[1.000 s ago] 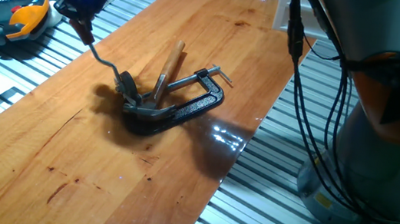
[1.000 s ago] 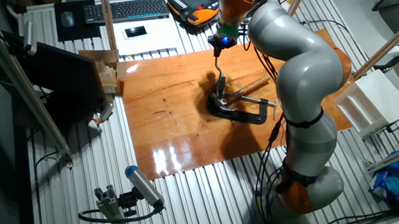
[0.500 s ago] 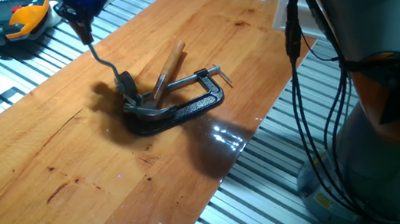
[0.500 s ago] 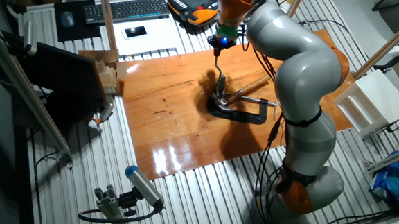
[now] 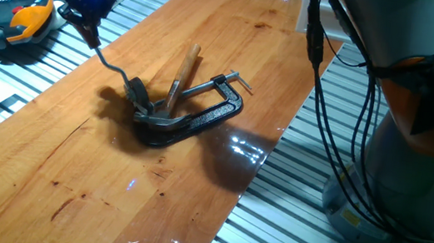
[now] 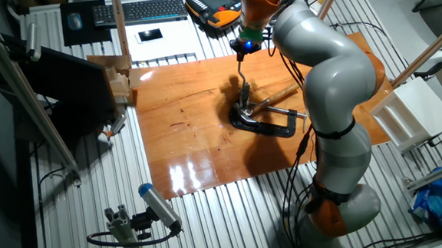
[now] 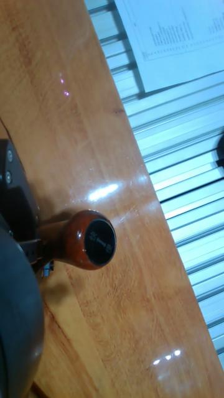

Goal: Push down the lever

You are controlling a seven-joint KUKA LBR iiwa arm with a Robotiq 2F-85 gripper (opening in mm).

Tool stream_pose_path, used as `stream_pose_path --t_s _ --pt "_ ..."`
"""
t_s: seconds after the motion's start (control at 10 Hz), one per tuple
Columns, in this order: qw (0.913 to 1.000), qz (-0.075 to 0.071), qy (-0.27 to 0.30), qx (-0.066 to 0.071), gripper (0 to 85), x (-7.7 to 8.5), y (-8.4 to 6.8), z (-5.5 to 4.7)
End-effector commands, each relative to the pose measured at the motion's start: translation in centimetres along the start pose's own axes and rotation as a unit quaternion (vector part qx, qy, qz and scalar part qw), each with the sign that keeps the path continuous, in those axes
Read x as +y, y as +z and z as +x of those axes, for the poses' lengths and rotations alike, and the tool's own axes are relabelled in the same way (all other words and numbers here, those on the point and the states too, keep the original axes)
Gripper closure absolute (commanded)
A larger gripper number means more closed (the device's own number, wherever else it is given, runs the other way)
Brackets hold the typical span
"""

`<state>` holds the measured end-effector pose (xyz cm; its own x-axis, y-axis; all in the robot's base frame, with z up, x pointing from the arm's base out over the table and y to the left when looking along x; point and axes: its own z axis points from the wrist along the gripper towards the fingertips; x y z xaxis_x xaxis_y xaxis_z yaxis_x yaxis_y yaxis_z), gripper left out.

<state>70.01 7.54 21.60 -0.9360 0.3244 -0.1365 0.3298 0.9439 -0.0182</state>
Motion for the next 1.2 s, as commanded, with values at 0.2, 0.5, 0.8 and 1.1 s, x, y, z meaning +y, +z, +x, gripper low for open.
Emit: stream_pose_path --t_s 0.2,0.5,0.8,1.1 --pt "1.0000 -0.001 0.000 -0.001 85.0 0.1 0.6 -0.2" --pt "1.0000 -0.006 -0.002 0.000 85.0 -0.2 1.3 -0.9" --pt "1.0000 -0.008 -0.004 0.001 85.0 -0.5 1.7 -1.4" --pt "1.0000 -0.008 -0.001 0.000 85.0 -0.3 2.4 -1.5"
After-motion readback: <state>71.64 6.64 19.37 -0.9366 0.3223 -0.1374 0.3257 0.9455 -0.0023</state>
